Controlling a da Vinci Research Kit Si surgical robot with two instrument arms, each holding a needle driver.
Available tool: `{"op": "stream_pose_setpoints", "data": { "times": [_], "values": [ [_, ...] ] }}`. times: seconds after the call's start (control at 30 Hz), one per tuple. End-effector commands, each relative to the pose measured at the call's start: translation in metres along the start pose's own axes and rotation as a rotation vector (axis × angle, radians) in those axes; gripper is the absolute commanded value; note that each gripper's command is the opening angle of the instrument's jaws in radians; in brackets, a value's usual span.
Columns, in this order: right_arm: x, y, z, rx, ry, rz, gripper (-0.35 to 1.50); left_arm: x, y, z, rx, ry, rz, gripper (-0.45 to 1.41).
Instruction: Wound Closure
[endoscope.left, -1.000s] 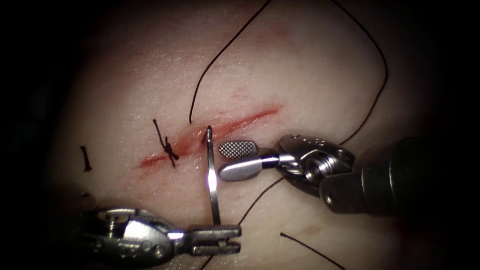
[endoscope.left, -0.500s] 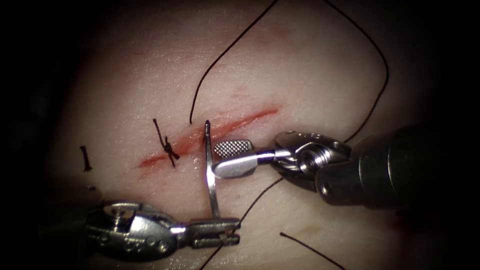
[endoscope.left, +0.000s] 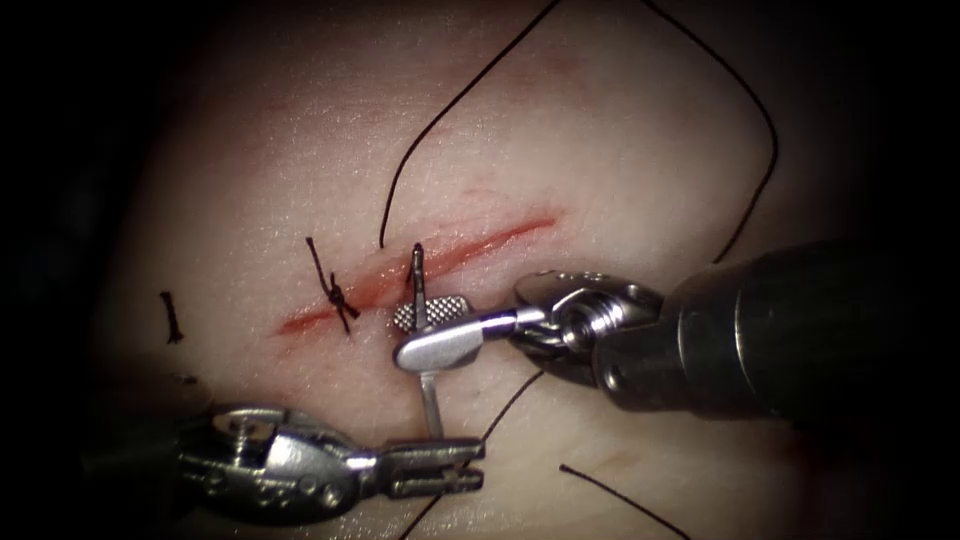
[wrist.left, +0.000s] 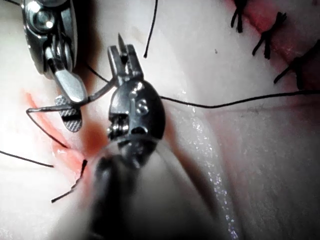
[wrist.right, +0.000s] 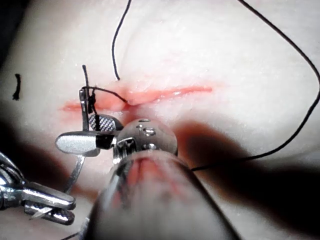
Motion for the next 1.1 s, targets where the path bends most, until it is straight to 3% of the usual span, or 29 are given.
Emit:
{"op": "stream_pose_setpoints", "data": {
  "times": [0.03, 0.2, 0.27, 0.33, 0.57, 0.6, 0.63, 0.67, 0.77, 0.9, 1.07, 1.1],
  "values": [
    [-0.0008, 0.0005, 0.0008, 0.005, -0.002, 0.0, 0.86, -0.0001, 0.0007, 0.0007, -0.001, 0.002, -0.002, -0.45],
    [-0.001, 0.0005, 0.0011, 0.009, -0.004, 0.003, 0.73, -0.0001, 0.0007, 0.0008, -0.001, 0.004, -0.002, -0.45],
    [-0.001, 0.0006, 0.0012, 0.009, -0.004, 0.003, 0.39, -0.0001, 0.0007, 0.0009, -0.001, 0.003, -0.002, -0.45],
    [-0.001, 0.0005, 0.0011, 0.01, -0.005, 0.014, -0.35, -0.0001, 0.0007, 0.0009, -0.002, 0.006, -0.002, -0.45],
    [-0.0013, 0.0007, 0.0008, -0.006, -0.04, 0.048, -0.35, -0.0001, 0.0006, 0.0009, -0.002, 0.005, 0.003, -0.45],
    [-0.0012, 0.0007, 0.0007, -0.011, -0.041, 0.049, -0.35, -0.0001, 0.0006, 0.0009, -0.002, 0.005, 0.003, -0.21],
    [-0.0011, 0.0008, 0.0006, -0.011, -0.034, 0.051, -0.35, -0.0001, 0.0006, 0.0009, -0.002, 0.004, -0.009, 0.42],
    [-0.0009, 0.001, 0.0004, -0.016, -0.018, 0.052, -0.35, -0.0001, 0.0006, 0.0009, -0.002, 0.004, -0.027, 0.71],
    [0.0, 0.0014, -0.0003, -0.016, 0.013, 0.001, -0.35, 0.0, 0.0007, 0.0007, 0.006, -0.001, -0.117, 1.1],
    [0.0013, 0.002, -0.0012, -0.027, 0.056, -0.145, -0.35, 0.0, 0.0008, -0.0003, 0.082, -0.016, -0.182, 1.23],
    [0.0024, 0.0023, -0.0018, -0.035, 0.099, -0.289, -0.35, -0.0008, 0.001, -0.0022, 0.119, -0.045, -0.243, 1.01],
    [0.0026, 0.0022, -0.0018, -0.037, 0.109, -0.345, -0.35, -0.0015, 0.0008, -0.0027, 0.127, -0.059, -0.26, 0.78]
  ]
}}
